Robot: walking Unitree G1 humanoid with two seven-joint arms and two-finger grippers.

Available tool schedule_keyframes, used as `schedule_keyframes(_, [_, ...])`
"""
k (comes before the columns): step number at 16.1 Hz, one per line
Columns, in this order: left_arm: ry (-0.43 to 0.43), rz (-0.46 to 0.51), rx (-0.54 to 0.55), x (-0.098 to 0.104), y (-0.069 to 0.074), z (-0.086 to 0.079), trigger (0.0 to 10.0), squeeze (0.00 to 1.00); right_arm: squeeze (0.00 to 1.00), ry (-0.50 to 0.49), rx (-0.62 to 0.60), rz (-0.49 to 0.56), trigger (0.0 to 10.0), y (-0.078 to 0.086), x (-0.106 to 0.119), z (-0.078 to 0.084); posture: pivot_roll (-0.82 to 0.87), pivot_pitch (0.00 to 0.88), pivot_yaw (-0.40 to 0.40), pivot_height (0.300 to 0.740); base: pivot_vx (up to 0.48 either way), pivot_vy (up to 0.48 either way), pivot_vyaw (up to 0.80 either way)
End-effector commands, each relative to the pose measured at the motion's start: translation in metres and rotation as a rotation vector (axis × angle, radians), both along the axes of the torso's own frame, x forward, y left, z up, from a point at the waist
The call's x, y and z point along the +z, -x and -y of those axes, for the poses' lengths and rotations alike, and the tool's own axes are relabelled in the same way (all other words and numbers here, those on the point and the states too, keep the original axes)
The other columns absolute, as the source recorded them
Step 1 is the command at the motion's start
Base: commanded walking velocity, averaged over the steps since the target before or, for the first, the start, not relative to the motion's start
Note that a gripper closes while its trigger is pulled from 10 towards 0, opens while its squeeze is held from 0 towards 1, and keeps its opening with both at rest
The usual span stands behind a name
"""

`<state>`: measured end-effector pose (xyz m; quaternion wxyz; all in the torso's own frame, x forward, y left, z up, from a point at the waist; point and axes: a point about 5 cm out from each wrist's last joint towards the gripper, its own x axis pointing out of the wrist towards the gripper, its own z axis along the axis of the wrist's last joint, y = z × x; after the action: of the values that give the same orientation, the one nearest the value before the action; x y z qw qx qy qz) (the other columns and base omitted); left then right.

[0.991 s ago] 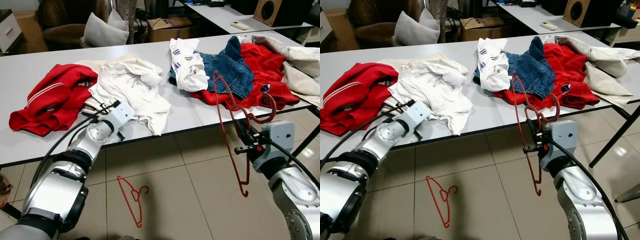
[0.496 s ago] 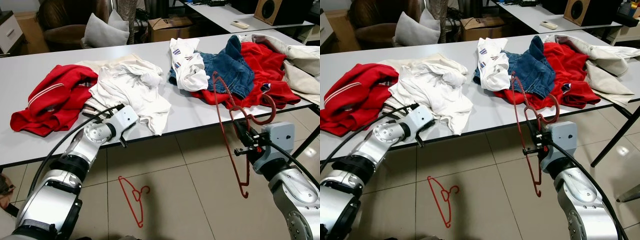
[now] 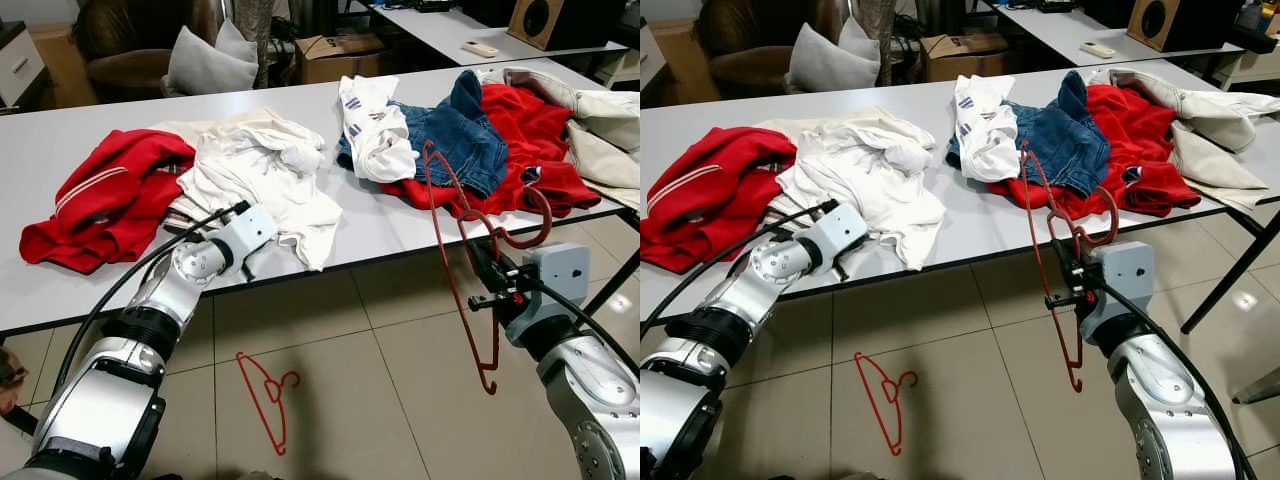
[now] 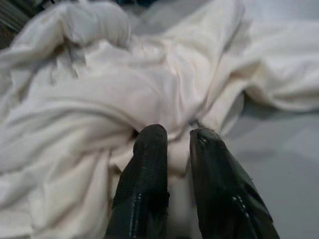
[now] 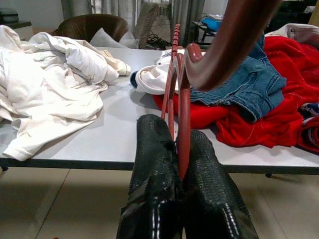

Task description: Hang hanger

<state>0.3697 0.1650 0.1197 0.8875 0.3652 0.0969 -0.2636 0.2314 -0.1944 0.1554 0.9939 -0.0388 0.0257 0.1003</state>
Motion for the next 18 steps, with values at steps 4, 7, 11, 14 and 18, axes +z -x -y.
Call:
schedule_keyframes(4, [-0.101, 0.085, 0.033, 0.006, -0.005, -0.007, 10.0, 0.76, 0.0, 0.001, 0.013, 0.034, 10.0, 0.001, 0.006, -0.002, -0.26, 0.0, 0.044, 0.71, 0.0, 0.0, 0.0])
schedule_keyframes(7, [-0.178, 0.075, 0.072, -0.002, -0.005, -0.013, 10.0, 0.0, 0.0, 0.001, 0.013, 0.036, 10.0, 0.0, 0.007, -0.002, -0.26, 0.0, 0.044, 0.71, 0.0, 0.0, 0.0])
schedule_keyframes(11, [-0.214, 0.108, 0.132, -0.005, -0.007, -0.015, 10.0, 0.0, 0.0, 0.0, 0.015, 0.038, 10.0, -0.001, 0.007, -0.002, -0.26, 0.0, 0.04, 0.71, 0.0, 0.0, 0.0])
schedule_keyframes(14, [-0.174, 0.121, 0.173, -0.004, -0.009, -0.015, 2.4, 0.0, 0.0, -0.007, 0.018, 0.035, 10.0, -0.001, 0.007, -0.002, -0.26, 0.0, 0.038, 0.71, 0.0, 0.0, 0.0])
schedule_keyframes(18, [-0.16, 0.115, 0.182, -0.006, -0.009, -0.014, 0.0, 0.0, 0.0, -0.003, 0.025, 0.037, 10.0, -0.002, 0.008, -0.003, -0.26, 0.0, 0.035, 0.71, 0.0, 0.0, 0.0])
